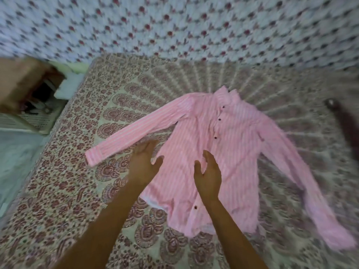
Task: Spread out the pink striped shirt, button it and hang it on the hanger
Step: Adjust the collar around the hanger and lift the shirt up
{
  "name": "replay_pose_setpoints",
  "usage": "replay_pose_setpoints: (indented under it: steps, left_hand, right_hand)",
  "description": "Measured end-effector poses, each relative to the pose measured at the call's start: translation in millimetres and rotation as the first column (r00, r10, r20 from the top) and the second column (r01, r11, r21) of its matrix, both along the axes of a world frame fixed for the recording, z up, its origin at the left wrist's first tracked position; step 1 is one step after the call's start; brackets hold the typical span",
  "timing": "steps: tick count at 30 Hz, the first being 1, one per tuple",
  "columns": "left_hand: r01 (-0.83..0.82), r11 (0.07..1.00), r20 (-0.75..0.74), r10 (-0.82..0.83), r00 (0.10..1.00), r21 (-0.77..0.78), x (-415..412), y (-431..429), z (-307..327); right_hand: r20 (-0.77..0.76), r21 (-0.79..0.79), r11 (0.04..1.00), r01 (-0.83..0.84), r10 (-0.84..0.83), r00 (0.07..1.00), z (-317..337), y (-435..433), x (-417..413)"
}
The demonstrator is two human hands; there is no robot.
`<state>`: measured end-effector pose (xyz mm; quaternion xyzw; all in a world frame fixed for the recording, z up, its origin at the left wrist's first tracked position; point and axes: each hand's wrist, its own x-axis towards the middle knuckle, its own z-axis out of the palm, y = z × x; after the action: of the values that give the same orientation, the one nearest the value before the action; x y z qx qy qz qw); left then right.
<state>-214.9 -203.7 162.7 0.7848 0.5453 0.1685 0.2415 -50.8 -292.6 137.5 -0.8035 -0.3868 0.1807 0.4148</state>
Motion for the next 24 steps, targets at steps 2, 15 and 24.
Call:
replay_pose_setpoints:
  steps: [2,15,24]
  left_hand:
    - [-0.005,1.0,-0.012,0.005,1.0,0.023,20.5,-10.2,16.9]
    - [0.182,0.979,0.124,-0.192,0.973,0.093,118.6,35.8,49.8]
    - [0.287,0.954,0.109,-0.295,0.949,0.082,182.9,91.5,14.3]
  right_hand:
    - [-0.017,0.009,1.0,0.005,-0.005,1.0,17.2,-11.1,23.4]
    - [0.013,0.056,0.993,0.1,-0.1,0.995,64.4,9.3,110.2]
    - [0.042,-0.018,0.988,0.15,-0.149,0.988,35.5,65.8,166.8]
